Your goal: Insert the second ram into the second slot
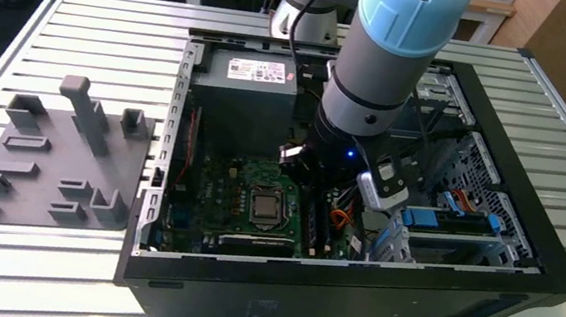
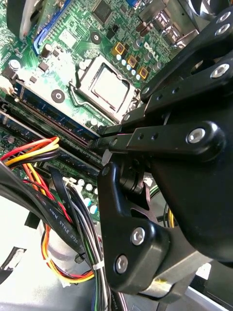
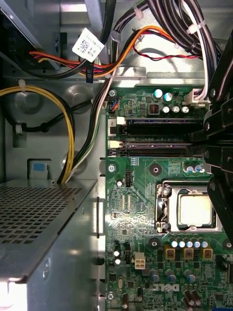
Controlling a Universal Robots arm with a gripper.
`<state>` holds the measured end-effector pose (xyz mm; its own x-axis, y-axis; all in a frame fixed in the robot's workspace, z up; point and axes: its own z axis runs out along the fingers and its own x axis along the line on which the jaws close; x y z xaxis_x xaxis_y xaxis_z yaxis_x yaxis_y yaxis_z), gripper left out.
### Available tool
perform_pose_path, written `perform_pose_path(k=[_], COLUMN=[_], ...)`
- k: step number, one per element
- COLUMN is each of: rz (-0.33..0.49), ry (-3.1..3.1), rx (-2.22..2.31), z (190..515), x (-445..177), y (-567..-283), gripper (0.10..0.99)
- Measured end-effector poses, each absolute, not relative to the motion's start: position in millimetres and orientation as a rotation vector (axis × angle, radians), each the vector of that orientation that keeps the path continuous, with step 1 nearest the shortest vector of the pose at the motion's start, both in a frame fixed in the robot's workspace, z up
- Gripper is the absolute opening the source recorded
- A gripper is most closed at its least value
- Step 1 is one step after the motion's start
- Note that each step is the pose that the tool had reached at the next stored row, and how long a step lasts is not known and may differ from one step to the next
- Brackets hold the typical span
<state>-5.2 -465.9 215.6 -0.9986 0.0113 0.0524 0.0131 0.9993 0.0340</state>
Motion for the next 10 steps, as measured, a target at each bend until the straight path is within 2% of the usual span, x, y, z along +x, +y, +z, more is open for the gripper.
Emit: perform_pose_path(k=[10], rz=[-0.054], ry=[-3.089], rx=[-0.019], z=[214.4], x=[-5.2], y=[-465.8], gripper=[0.137])
